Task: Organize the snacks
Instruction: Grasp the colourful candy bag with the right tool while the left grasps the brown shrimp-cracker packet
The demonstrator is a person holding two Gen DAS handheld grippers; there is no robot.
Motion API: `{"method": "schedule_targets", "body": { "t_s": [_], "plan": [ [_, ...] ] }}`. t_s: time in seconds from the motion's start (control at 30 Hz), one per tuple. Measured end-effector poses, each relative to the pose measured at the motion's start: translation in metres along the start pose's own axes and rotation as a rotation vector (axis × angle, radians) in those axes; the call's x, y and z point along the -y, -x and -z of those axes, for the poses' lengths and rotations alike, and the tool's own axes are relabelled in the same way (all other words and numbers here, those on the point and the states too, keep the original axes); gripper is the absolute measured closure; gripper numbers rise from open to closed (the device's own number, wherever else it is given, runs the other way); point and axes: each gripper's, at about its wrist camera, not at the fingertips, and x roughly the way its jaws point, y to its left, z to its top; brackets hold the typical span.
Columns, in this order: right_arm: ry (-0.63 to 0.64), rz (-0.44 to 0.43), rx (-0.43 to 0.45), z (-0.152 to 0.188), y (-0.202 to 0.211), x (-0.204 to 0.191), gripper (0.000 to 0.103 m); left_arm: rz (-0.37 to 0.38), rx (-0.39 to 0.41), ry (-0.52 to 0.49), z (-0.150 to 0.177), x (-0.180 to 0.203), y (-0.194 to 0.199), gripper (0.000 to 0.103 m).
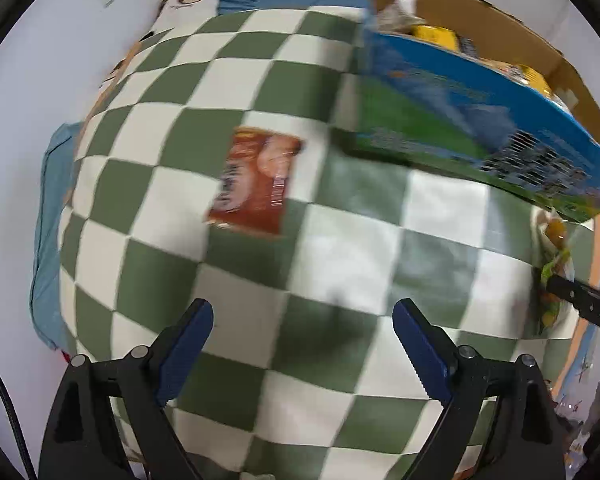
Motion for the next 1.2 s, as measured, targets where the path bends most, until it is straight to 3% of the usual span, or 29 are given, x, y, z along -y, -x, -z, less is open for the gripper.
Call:
{"method": "schedule_targets", "body": {
  "t_s": [0.2,0.33,0.47,0.57,0.63,0.7,0.73,0.77,0.83,1.07,1.2],
  "plan": [
    [-0.103,-0.087,-0.019,0.015,-0.014,-0.021,0.036,-0.038,-0.009,-0.005,-0.026,-0.023,-0.011,0.011],
    [-0.146,-0.151,-0.041,0.015,-0.014,-0.019,0.034,-0.059,-0.056,-0.027,-0.055,-0.027,-0.036,0.011],
    [-0.124,-0.152,-0.058,0.006,-0.009,-0.018,0.025,-0.096,-0.098,-0.077,-0.082,-0.025,-0.067,0.011],
    [-0.074,-0.144,-0.057,0.003,-0.005,-0.023,0.025,-0.083,-0.142,-0.150,-0.094,-0.015,-0.093,0.011],
    [0.006,-0.096,-0.060,0.003,-0.008,-0.036,0.025,-0.075,-0.129,-0.180,-0.095,-0.010,-0.098,0.016],
    [0.076,-0.032,-0.063,0.004,-0.015,-0.050,0.026,-0.042,-0.117,-0.175,-0.090,-0.006,-0.096,0.044],
    [0.087,-0.005,-0.061,0.005,-0.018,-0.053,0.035,-0.031,-0.116,-0.168,-0.086,-0.005,-0.093,0.049],
    [0.093,0.023,-0.059,0.005,-0.021,-0.055,0.044,-0.022,-0.117,-0.156,-0.082,-0.005,-0.091,0.049],
    [0.092,0.031,-0.054,0.008,-0.021,-0.057,0.046,0.002,-0.123,-0.135,-0.066,-0.005,-0.085,0.049],
    [0.146,-0.016,-0.119,0.043,-0.020,-0.083,0.047,0.130,-0.202,-0.039,0.023,0.008,-0.072,0.049],
    [0.142,-0.035,-0.147,0.057,-0.025,-0.089,0.047,0.139,-0.226,-0.046,0.046,0.022,-0.076,0.049]
  ]
}}
